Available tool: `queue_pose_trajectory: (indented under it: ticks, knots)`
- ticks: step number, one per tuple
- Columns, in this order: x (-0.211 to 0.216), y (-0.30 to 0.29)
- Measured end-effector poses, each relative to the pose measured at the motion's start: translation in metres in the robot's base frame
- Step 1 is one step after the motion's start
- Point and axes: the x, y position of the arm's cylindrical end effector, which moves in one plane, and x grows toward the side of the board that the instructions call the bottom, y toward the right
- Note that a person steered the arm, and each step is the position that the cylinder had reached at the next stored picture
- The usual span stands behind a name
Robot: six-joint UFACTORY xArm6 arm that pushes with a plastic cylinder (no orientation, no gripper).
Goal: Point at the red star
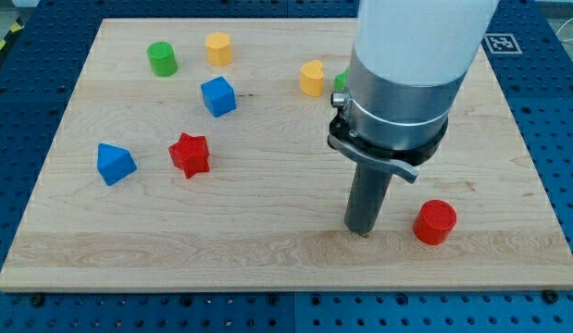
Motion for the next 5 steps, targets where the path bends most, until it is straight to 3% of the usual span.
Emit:
queue_pose_trajectory:
  ticks: [1, 5]
  knots:
    - [0.021, 0.006]
    - [0.031, 0.061]
